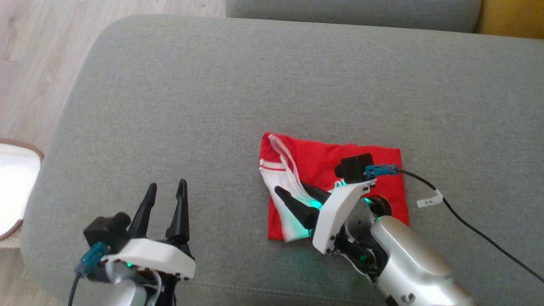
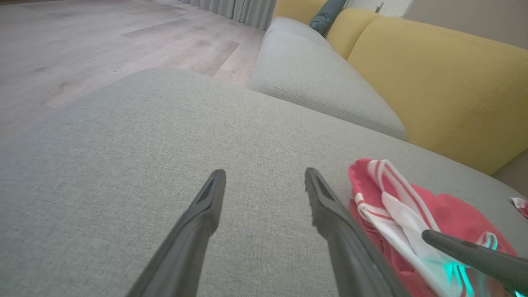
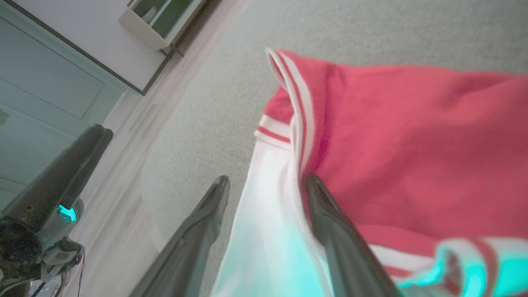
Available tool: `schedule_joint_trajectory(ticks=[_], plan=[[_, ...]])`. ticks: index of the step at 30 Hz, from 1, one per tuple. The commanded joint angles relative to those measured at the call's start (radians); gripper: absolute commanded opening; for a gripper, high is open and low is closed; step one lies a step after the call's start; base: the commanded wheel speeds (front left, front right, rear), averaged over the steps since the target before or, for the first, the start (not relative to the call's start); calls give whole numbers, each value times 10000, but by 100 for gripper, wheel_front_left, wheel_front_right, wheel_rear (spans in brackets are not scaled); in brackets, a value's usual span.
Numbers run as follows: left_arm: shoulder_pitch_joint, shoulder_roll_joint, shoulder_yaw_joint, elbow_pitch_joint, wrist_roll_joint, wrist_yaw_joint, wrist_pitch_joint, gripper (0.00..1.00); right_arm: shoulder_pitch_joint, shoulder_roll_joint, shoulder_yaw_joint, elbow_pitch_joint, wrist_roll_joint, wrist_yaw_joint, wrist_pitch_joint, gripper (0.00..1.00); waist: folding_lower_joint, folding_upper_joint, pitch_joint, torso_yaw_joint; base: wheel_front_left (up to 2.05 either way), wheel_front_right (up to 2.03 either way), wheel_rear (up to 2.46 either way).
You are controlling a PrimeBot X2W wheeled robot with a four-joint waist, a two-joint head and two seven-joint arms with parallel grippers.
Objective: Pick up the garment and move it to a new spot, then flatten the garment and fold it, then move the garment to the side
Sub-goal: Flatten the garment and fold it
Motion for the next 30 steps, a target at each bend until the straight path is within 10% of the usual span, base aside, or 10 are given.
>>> schedule_joint_trajectory(ticks=[1, 10, 26, 27, 28, 30], plan=[[-224, 57, 313, -263, 125, -24, -122, 100, -449, 228, 287, -302, 175, 65, -383, 100, 0, 0, -81, -140, 0, 0, 0], [-53, 78, 268, -286, 155, 26, -119, 100, -309, 228, 262, -1021, 401, 65, -1238, 100, 0, 0, -329, -635, 0, 0, 0], [19, 249, 237, -389, 99, 91, -64, 100, 994, -92, -2811, -2248, -1892, 65, -1909, 100, 0, 0, -483, -1235, 0, 0, 0], [11, 260, 234, -403, 97, 94, -59, 100, 1120, -112, -2910, -2264, -2098, 65, -1903, 87, 0, 0, -465, -1237, 0, 0, 0], [2, 269, 232, -416, 95, 96, -56, 100, 1245, -122, -2965, -2260, -2279, 65, -1880, 48, 0, 0, -446, -1234, 0, 0, 0], [-25, 283, 220, -431, 92, 99, -46, 100, 1491, -106, -3022, -2190, -2474, 65, -1794, 22, 0, 0, -411, -1212, 0, 0, 0]])
